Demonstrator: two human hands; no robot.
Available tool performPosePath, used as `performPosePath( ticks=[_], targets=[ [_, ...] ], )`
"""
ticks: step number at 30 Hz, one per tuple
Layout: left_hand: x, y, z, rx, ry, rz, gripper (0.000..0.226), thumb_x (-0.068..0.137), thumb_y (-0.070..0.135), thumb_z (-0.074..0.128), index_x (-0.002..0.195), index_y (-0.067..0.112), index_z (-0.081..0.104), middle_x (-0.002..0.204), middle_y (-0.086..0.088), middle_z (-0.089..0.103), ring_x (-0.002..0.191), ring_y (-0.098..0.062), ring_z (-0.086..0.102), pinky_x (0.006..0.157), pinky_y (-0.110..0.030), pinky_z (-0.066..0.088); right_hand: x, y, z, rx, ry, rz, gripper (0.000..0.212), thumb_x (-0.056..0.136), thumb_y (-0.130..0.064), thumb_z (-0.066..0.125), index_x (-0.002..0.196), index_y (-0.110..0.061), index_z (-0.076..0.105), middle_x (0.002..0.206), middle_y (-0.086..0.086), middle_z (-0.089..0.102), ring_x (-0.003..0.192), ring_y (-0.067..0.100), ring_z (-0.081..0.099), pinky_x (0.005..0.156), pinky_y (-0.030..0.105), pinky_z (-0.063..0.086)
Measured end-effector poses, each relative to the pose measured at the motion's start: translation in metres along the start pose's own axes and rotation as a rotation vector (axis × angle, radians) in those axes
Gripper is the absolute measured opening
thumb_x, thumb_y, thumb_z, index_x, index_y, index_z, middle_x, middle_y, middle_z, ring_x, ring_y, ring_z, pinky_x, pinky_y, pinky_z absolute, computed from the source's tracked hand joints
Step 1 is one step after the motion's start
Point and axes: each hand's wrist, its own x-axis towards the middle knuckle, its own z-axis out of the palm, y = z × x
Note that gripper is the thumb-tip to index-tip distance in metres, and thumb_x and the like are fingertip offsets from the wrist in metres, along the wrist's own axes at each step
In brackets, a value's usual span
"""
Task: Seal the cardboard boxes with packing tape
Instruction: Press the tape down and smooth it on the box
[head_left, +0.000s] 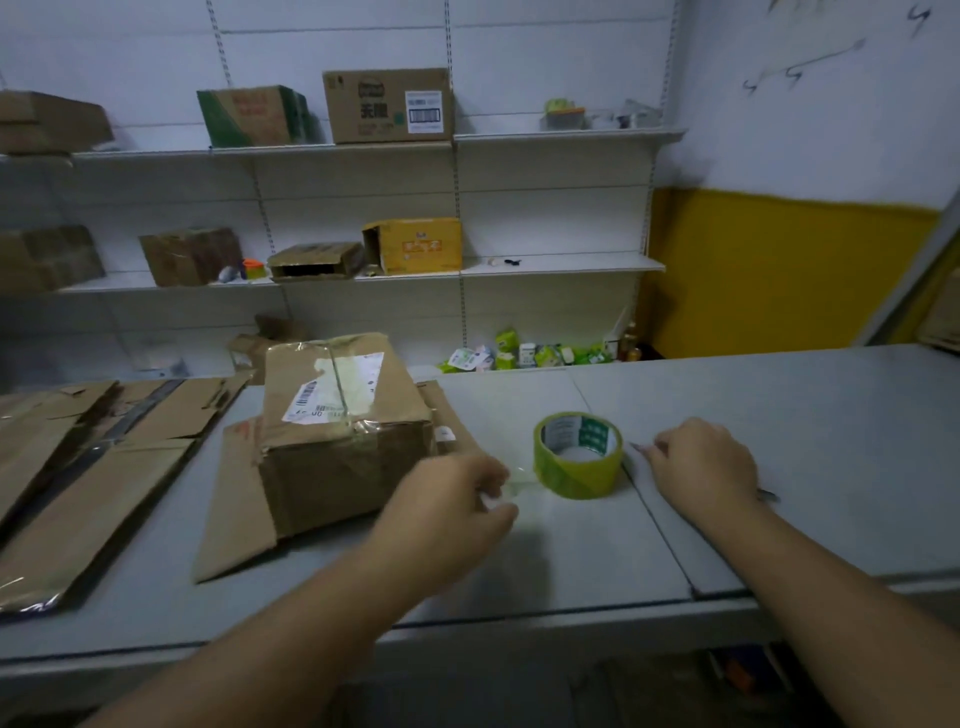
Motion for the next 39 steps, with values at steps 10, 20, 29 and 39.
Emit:
performPosePath(
  ticks=[10,20,29,39],
  targets=[
    [0.030,0.000,0.052,0.184,0.135,0.160,0.054,0.083,0.031,0.060,0.134,0.020,0.043,0.137,0.002,0.042,0.128,-0.011,0.032,0.108,-0.031,0.033,-0.009,-0.043,-0.038,0.131,-0.274,-0.662,0.035,0.085,-0.055,0.056,0.106,-0.027,0.063,0.113,-0.006,0.062,0.113,0.015,0.048,0.114,0.037,0.021],
    [0.063,-0.004,0.033,0.124,-0.170,0.077,0.023,0.089,0.021,0.061,0.111,0.022,0.066,0.107,0.004,0.069,0.091,-0.006,0.062,0.087,-0.021,0.050,-0.017,-0.029,-0.075,0.189,-0.344,-0.760,0.024,0.085,-0.052,0.058,0.080,-0.028,0.056,0.100,-0.007,0.060,0.117,0.012,0.047,0.094,0.028,0.042],
    [0.049,-0.041,0.046,0.008,-0.062,0.139,0.018,0.085,0.016,0.062,0.098,0.021,0.073,0.096,0.005,0.070,0.090,-0.010,0.061,0.084,-0.028,0.050,-0.019,-0.030,-0.089,0.157,-0.481,-0.770,0.030,0.086,-0.048,0.058,0.100,-0.022,0.062,0.086,-0.001,0.061,0.075,0.014,0.055,0.066,0.033,0.046],
    [0.048,-0.045,0.049,-0.041,0.040,0.355,0.016,0.086,0.022,0.062,0.087,0.011,0.072,0.083,0.000,0.067,0.079,-0.009,0.056,0.073,-0.030,0.049,-0.036,-0.029,-0.093,0.117,-0.455,-0.723,0.027,0.087,-0.050,0.055,0.095,-0.024,0.058,0.084,-0.003,0.059,0.074,0.012,0.053,0.067,0.033,0.045]
  ],
)
